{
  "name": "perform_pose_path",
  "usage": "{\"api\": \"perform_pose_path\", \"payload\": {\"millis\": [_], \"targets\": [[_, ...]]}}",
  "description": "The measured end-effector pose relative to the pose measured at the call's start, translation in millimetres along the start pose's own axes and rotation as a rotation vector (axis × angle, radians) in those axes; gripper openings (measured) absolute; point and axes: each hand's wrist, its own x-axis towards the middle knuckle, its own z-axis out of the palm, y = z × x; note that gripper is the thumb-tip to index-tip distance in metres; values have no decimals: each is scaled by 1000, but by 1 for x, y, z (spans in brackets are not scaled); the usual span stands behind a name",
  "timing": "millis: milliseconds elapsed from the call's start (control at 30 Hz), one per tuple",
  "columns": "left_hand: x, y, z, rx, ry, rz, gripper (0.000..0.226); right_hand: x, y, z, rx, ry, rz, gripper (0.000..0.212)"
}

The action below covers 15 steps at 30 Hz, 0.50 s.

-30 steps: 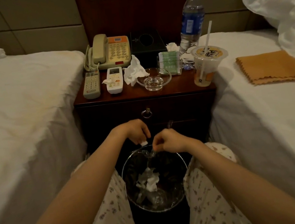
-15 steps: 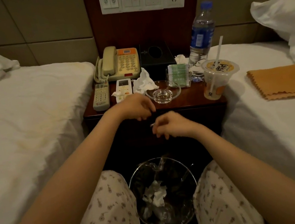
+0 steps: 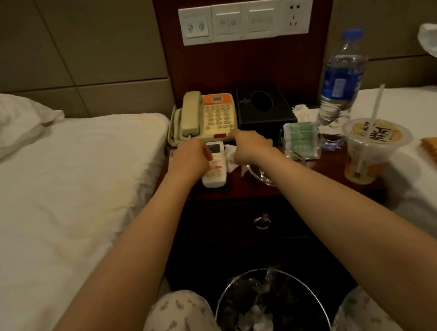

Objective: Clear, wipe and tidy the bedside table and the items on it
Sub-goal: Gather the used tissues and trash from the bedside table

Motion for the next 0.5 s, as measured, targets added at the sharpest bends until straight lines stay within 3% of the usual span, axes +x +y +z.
{"api": "perform_pose_path", "payload": {"millis": [167, 300, 367, 500], "targets": [[12, 17, -11, -174, -16, -32, 26, 14, 10, -18, 375, 223, -20, 29], [28, 31, -1, -151, -53, -11, 30, 17, 22, -33, 563, 306, 46, 29], [34, 38, 9, -46, -140, 68, 39, 18, 29, -35, 581, 322, 75, 30], [48, 43, 32, 402, -231, 204, 50, 17, 44, -34, 702, 323, 161, 33]]}}
